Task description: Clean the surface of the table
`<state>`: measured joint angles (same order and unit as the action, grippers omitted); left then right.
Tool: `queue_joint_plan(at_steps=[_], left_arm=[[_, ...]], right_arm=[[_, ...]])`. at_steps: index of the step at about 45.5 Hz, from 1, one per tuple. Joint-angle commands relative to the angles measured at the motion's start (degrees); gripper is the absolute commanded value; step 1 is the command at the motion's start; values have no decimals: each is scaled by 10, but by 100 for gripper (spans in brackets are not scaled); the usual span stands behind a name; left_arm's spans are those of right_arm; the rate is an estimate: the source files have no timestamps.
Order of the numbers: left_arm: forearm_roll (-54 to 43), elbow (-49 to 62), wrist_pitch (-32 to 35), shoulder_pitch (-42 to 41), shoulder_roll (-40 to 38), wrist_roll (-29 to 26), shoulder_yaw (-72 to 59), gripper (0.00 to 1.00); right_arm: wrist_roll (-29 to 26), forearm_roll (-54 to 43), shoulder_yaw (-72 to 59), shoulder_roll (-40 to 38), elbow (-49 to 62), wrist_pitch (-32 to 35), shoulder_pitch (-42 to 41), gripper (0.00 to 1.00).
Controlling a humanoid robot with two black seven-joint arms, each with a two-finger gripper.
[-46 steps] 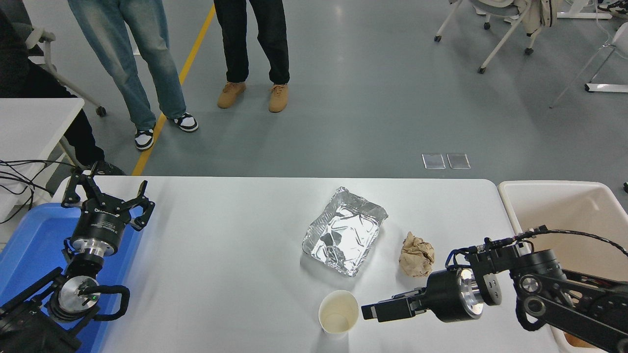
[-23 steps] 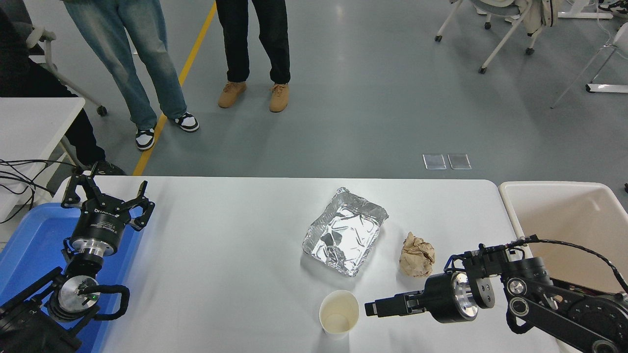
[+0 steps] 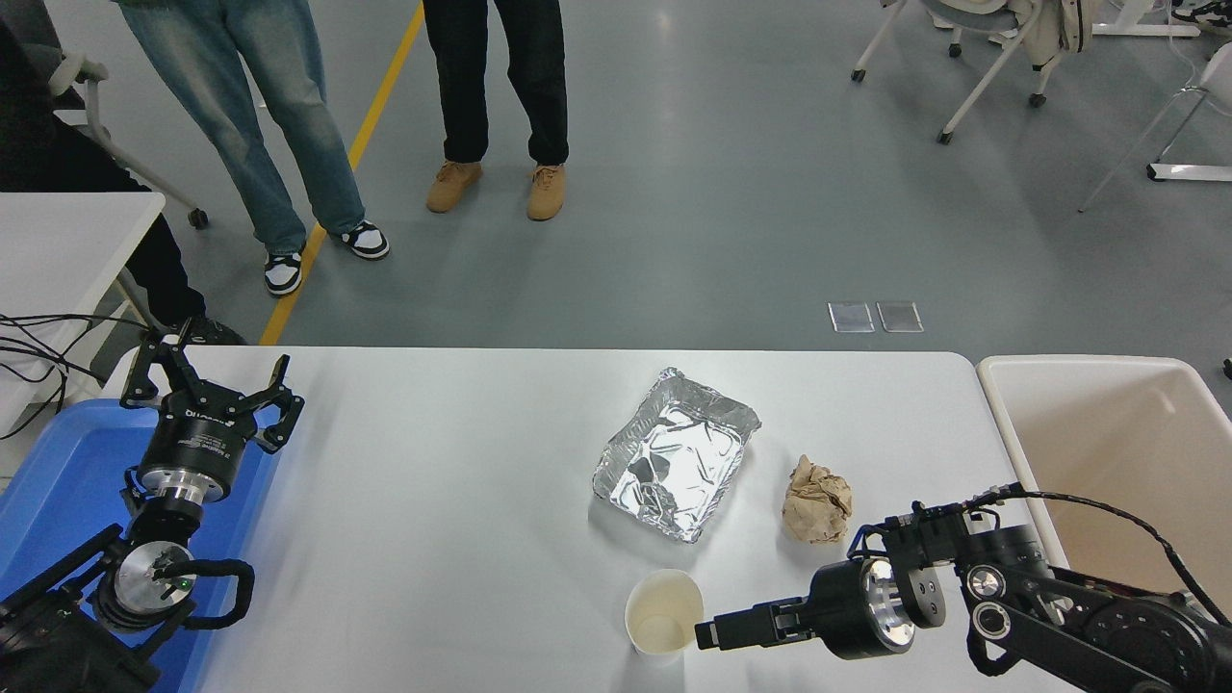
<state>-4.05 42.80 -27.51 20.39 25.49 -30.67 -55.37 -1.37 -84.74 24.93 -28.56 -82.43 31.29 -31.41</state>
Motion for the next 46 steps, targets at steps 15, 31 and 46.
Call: queue_joint_plan(at_steps=[15, 31, 46], left_arm=[[0, 0, 0, 0, 0, 0, 0, 99], [0, 0, 0, 0, 0, 0, 0, 99], [0, 0, 0, 1, 0, 0, 0, 99]], right_arm=[[-88, 50, -12, 21, 1, 0, -34, 99], [-159, 58, -18, 54, 0, -2, -28, 99], [-222, 110, -17, 76, 0, -4, -33, 99]])
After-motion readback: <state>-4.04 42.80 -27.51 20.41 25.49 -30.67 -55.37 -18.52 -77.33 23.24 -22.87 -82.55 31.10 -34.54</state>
